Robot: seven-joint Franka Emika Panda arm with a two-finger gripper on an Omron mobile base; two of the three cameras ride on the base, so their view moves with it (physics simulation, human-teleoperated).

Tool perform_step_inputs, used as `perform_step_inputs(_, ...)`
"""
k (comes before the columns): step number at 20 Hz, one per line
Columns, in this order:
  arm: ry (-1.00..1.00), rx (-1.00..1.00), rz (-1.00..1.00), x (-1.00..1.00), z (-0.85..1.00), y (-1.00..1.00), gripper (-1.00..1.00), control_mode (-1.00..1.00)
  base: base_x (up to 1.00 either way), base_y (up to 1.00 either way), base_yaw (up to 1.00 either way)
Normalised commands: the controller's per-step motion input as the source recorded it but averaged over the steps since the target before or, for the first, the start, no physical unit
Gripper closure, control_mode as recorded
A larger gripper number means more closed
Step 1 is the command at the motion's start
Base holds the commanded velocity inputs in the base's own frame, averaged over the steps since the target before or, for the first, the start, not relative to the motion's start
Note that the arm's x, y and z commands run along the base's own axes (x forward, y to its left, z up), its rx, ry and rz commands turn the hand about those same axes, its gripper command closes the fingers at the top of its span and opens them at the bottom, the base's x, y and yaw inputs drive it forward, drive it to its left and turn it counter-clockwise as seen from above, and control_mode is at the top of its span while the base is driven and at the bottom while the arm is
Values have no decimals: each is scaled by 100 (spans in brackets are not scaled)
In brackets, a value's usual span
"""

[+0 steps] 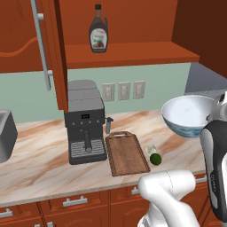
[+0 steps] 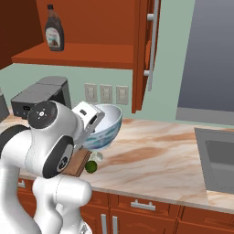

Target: Open the cabinet. Place the bowl and condiment on the counter. Then place the lime and garlic on the cutting board.

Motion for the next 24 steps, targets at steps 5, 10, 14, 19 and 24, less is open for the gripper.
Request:
perform_step_inputs(5,7,-2,-1,9,-43,-15,100,-100,0,0,0)
perform_step_inputs(10,3,0,-1,11,-42,-16,100,-100,0,0,0)
perform_step_inputs(14,0,0,-1,16,-39,-13,100,-100,0,0,0)
perform_step_inputs(19,0,0,-1,25,-39,-6,100,-100,0,0,0)
perform_step_inputs(24,0,0,-2,31,-39,-3,100,-100,0,0,0)
